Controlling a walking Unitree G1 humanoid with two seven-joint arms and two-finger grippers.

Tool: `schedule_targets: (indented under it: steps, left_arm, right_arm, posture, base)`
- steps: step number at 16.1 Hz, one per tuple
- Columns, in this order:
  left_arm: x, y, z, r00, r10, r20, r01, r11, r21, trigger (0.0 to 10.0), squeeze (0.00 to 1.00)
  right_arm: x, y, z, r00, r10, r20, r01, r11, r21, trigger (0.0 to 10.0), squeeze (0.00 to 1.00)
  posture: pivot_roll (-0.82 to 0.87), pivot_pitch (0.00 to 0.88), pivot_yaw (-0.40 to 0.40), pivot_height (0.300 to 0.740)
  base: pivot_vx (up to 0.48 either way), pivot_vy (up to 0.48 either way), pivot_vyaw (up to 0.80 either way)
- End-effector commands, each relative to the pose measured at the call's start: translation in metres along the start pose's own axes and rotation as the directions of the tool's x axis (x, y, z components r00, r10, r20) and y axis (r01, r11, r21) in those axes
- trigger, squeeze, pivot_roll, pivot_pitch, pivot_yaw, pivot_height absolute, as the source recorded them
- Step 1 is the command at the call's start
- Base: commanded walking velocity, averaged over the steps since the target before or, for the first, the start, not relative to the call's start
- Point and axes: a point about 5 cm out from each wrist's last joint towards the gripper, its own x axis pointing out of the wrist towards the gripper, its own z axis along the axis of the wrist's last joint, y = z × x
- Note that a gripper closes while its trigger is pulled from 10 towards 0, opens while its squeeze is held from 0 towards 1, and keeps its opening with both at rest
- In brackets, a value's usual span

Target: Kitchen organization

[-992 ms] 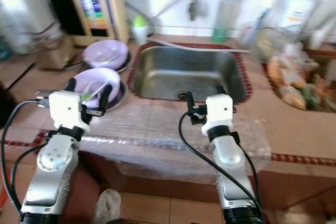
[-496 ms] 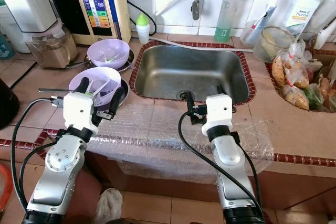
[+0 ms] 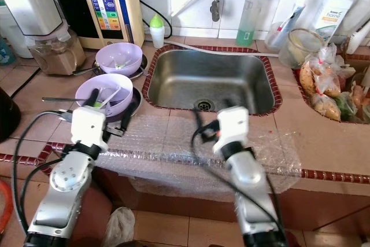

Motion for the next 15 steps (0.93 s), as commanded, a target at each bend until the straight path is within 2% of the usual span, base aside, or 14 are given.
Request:
schedule_targets:
  steps: [1, 5, 8, 12, 15]
  left_arm:
    - [0.001, 0.007, 0.008, 0.998, 0.034, 0.047, -0.035, 0.999, 0.031, 10.0, 0.00]
    - [-0.007, 0.017, 0.026, 0.987, 0.099, 0.123, -0.102, 0.995, 0.017, 10.0, 0.00]
    - [-0.009, 0.011, 0.025, 0.993, 0.081, 0.090, -0.082, 0.997, -0.001, 10.0, 0.00]
    - [-0.008, 0.008, 0.028, 0.993, 0.068, 0.093, -0.070, 0.997, 0.017, 10.0, 0.00]
    - [-0.002, 0.010, 0.037, 0.989, 0.075, 0.127, -0.079, 0.997, 0.024, 10.0, 0.00]
  right_arm:
    - [0.000, 0.001, 0.005, 1.000, 0.017, 0.017, -0.016, 1.000, -0.008, 10.0, 0.00]
    - [-0.001, 0.001, 0.003, 1.000, 0.030, 0.007, -0.030, 1.000, -0.001, 10.0, 0.00]
    - [0.001, -0.001, 0.003, 1.000, 0.013, 0.010, -0.012, 1.000, -0.019, 10.0, 0.00]
    - [0.004, -0.016, 0.011, 0.993, -0.103, 0.051, 0.107, 0.991, -0.085, 10.0, 0.00]
    - [0.005, -0.031, 0.023, 0.971, -0.214, 0.111, 0.228, 0.964, -0.139, 10.0, 0.00]
  posture:
    - [-0.03, 0.000, 0.024, 0.740]
    - [-0.01, 0.000, 0.007, 0.740]
    - [0.00, 0.000, -0.001, 0.740]
    - [0.00, 0.000, 0.001, 0.740]
    - [-0.01, 0.000, 0.005, 0.740]
  base:
    - [0.000, 0.000, 0.00]
    - [0.000, 0.000, 0.00]
    - [0.000, 0.000, 0.00]
    - [0.000, 0.000, 0.00]
    - [0.000, -0.169, 0.00]
